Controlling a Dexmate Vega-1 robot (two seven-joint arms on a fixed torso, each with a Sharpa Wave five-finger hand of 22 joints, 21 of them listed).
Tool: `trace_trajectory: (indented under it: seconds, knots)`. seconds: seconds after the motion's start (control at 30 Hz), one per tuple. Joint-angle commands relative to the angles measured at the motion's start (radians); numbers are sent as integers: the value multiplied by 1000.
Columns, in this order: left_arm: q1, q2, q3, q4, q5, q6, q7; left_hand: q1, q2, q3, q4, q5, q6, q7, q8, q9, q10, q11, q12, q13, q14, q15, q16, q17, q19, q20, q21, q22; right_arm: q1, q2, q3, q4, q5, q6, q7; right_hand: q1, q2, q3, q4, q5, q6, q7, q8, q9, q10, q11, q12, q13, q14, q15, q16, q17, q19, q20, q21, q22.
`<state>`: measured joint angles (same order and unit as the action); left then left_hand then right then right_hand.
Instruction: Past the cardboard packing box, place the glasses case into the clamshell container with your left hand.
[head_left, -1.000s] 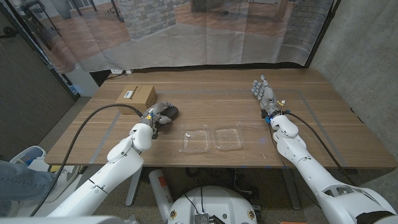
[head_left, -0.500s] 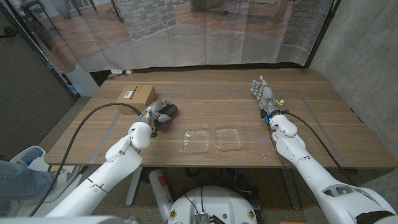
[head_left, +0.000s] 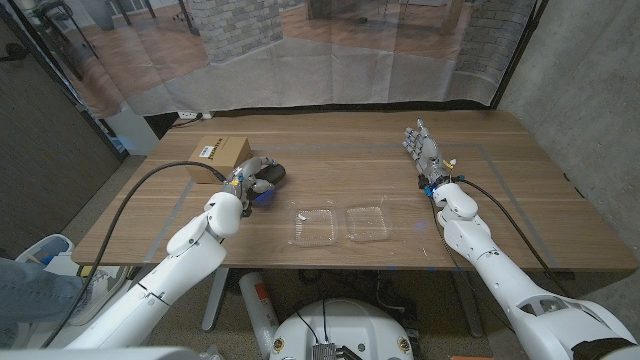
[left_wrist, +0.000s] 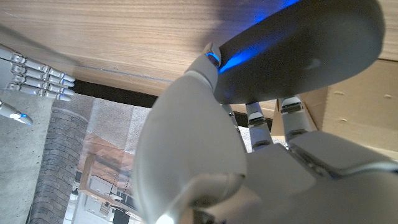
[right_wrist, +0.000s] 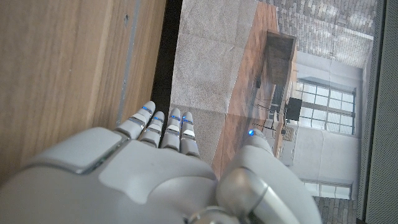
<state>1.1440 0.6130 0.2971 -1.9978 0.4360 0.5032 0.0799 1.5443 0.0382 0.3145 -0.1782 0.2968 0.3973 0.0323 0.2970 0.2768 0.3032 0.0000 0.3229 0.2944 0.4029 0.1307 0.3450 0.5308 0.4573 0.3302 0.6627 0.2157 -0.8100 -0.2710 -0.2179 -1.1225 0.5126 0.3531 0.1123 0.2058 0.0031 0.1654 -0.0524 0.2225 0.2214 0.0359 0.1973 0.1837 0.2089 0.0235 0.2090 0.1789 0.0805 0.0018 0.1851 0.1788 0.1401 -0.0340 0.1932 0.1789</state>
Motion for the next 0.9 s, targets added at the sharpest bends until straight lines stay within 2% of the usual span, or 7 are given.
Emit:
trace_trajectory:
  seconds: [0.03,0.33,0.9]
  knots:
    - [-30,6,8,13,2,-12,-18,85,89,39,22,6,9,-2,5,5,12,0,6,4,180,-167,107,33,361,-373,11,2,0,-2,5,3,3,3,-3,4,12,4,-5,-3,3,-4,-2,5,7,-4,0,4,11,-1,1,3,11,-9,7,3]
    - [-50,9,14,18,4,-27,-30,81,88,40,25,6,16,-2,8,8,16,-4,7,8,182,-170,111,45,355,-375,20,2,-3,-4,9,-2,4,6,-5,4,12,3,-6,-3,3,-5,-2,5,6,-5,0,4,12,-1,1,3,11,-8,7,3]
    - [-49,32,5,7,-2,-62,-56,73,89,43,29,6,18,-5,7,13,25,-8,11,18,178,-168,112,64,323,-369,34,4,-13,-4,11,-15,6,6,-17,4,13,3,-7,-3,4,-4,-2,5,6,-4,0,4,11,0,0,3,11,-8,7,3]
